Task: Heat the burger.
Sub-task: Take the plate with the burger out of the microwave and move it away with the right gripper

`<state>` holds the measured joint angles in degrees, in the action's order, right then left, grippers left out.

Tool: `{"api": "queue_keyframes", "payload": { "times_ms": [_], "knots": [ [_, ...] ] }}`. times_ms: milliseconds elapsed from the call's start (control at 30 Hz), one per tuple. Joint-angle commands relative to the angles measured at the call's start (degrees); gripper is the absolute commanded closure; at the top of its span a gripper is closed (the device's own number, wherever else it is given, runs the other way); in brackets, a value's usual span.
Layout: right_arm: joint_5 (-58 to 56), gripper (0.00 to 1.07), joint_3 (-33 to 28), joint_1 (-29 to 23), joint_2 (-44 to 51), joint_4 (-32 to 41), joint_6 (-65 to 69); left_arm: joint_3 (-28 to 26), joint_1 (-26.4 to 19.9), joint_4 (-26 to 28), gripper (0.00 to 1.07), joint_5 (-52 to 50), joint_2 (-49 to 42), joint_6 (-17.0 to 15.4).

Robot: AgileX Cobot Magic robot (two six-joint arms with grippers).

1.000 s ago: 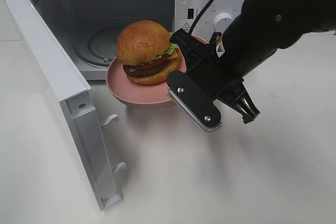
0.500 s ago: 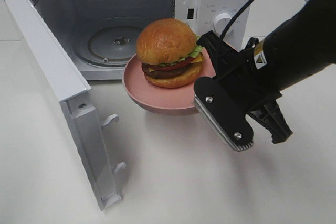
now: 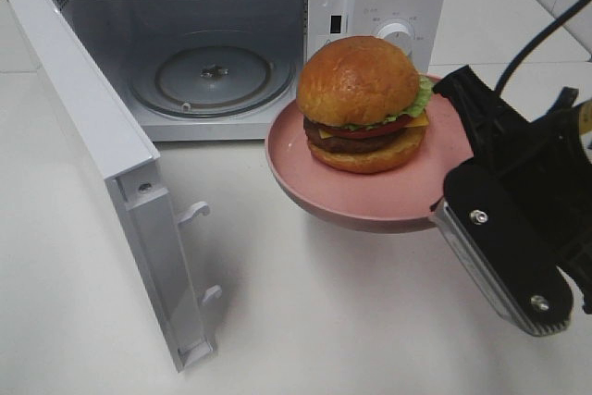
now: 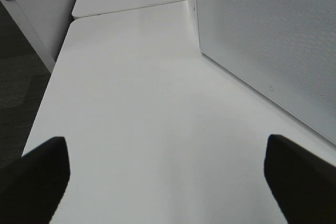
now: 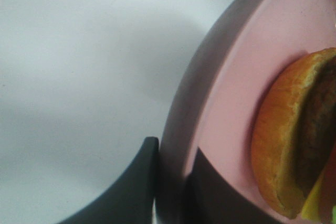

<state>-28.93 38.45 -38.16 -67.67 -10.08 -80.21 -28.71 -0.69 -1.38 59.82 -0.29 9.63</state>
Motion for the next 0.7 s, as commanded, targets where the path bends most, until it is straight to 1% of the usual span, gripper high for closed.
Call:
{"api": "queue_keyframes", "payload": {
  "times_ms": [33,167,200,367,500,700],
  "knots": [
    [-0.06,1.07,-1.95,-0.17,5.73,-2.41,3.15,0.06,-0.29,0.11,0.14,-0.34,-1.03,-0.17],
    [-1.66,1.07,-3.38,-0.17,8.94,-3.67,5.84,0.06,-0.29,0.11,0.14,-0.34,-1.03,-0.17],
    [-3.27,1.07,-3.95,-0.17,11.12,-4.18,7.33,0.06,-0.29,0.11,0.14,-0.34,-1.03,-0.17],
    [-7.85,1.07,-4.3,-0.17,15.24,-5.61,11.46,0.06,-0.29,0.11,0.14,-0.34,-1.03,-0.17],
    [-9.85,1.07,-4.3,-0.17,17.02,-7.28,16.04,0.06,-0.29,0.11,0.14,-0.34,-1.03,-0.17],
    [-13.58,1.07,-4.3,-0.17,18.28,-12.43,26.36,0.06,-0.29,0.11,0.14,-0.34,-1.03,-0.17]
  ]
}}
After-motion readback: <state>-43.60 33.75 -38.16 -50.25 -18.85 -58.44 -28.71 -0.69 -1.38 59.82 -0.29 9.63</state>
